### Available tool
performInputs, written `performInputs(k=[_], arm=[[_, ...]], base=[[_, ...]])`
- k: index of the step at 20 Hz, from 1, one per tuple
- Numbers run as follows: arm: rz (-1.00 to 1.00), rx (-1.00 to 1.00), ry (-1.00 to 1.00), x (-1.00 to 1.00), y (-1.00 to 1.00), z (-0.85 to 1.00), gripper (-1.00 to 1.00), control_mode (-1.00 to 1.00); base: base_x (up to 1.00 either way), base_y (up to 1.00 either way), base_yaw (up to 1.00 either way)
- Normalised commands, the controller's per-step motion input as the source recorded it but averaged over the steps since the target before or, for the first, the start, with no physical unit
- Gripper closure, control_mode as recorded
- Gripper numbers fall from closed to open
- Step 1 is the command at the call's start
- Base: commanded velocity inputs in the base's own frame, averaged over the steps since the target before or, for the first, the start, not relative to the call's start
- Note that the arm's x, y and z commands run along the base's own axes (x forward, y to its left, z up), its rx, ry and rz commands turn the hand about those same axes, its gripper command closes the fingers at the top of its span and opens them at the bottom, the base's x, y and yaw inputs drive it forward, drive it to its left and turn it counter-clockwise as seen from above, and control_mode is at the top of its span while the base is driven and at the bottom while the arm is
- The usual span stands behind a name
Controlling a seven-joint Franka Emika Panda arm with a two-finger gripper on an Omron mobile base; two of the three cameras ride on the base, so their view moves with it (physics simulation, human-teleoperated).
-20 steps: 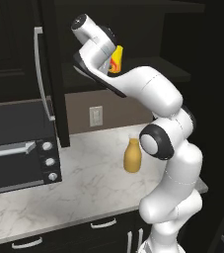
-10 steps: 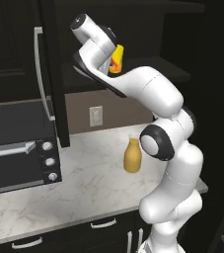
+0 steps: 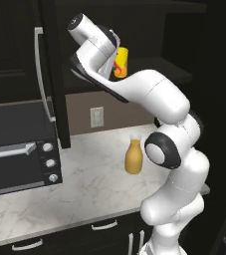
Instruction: There is a tray on the dining counter. Grab the cup, mug, and pitcher and place them on the tray. The pitcher may be placed next to the tray if it cannot fit the tray.
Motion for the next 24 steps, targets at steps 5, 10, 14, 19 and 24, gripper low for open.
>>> performInputs(k=[5,10,14,19,24], arm=[[-0.07,0.01,0.0,-0.68,0.0,-0.05,1.0,-1.0],[-0.08,0.01,0.0,-0.96,-0.14,-0.1,1.0,-1.0],[-0.08,0.01,0.0,-1.0,-0.22,-0.11,1.0,-1.0],[-0.05,0.05,0.01,-1.0,-0.28,-0.03,1.0,-1.0],[-0.06,0.09,0.04,-0.99,-0.3,-0.04,1.0,-1.0]], base=[[0.0,0.0,0.0],[0.0,0.0,0.0],[0.0,0.0,0.0],[0.0,0.0,0.0],[0.0,0.0,0.0]])
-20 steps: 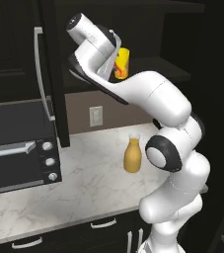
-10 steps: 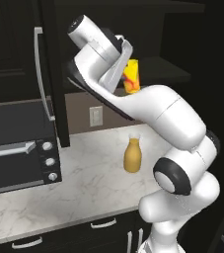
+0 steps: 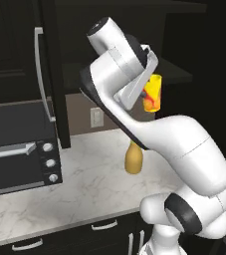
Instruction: There is a tray on the dining counter. Grab the cup, mug, and pitcher and place them on the tray. The pitcher may be placed next to the tray if it cannot fit the tray.
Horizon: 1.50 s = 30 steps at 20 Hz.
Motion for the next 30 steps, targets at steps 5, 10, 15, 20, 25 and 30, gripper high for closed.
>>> performInputs(k=[5,10,15,20,25,30], arm=[[-0.03,0.15,0.03,-0.81,-0.28,-0.09,1.0,-1.0],[-0.04,0.11,0.03,-0.45,-0.1,-0.07,1.0,-1.0],[-0.03,0.12,0.09,-0.04,-0.26,-0.03,1.0,-1.0],[-0.03,0.11,0.09,0.0,-0.21,-0.02,1.0,-1.0],[-0.03,0.07,0.05,-0.09,-0.04,-0.01,1.0,1.0],[0.0,0.0,0.0,0.0,0.0,0.0,1.0,1.0]], base=[[0.0,0.0,0.0],[0.0,0.0,0.0],[0.0,0.0,0.0],[0.0,0.0,0.0],[-0.11,-0.02,-0.01],[-0.97,-0.03,-0.05]])
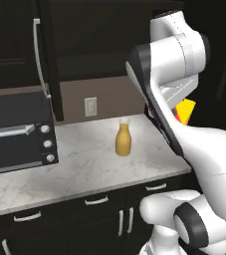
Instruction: There is a tray on the dining counter. Grab the cup, mug, and pitcher and place them on the tray. The pitcher may be placed next to the tray if it cannot fit the tray.
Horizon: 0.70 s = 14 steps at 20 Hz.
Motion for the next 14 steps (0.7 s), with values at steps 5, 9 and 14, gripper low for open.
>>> performInputs(k=[5,9,14], arm=[[0.0,0.0,0.0,0.0,0.0,0.0,1.0,1.0],[0.0,0.0,0.0,0.0,0.0,0.0,1.0,1.0],[0.0,0.0,0.0,0.0,0.0,0.0,1.0,1.0]], base=[[-0.82,0.16,0.07],[-0.36,0.43,0.53],[-0.22,0.5,0.65]])
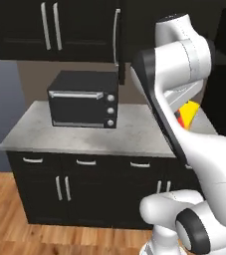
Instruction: There is a tray on the dining counter. Grab the cup, mug, and pitcher and place them on the tray. The pitcher may be placed next to the tray if it cannot fit the tray.
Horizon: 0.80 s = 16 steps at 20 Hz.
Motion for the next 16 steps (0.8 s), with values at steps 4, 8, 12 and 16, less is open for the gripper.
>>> performInputs(k=[4,8,12,16], arm=[[0.0,0.0,0.0,0.0,0.0,0.0,1.0,1.0],[0.0,0.0,0.0,0.0,0.0,0.0,1.0,1.0],[0.0,0.0,0.0,0.0,0.0,0.0,1.0,1.0],[0.0,0.0,0.0,0.0,0.0,0.0,1.0,1.0]], base=[[-0.11,0.49,0.7],[-0.03,0.48,0.7],[0.0,0.45,0.68],[0.0,0.46,0.65]])
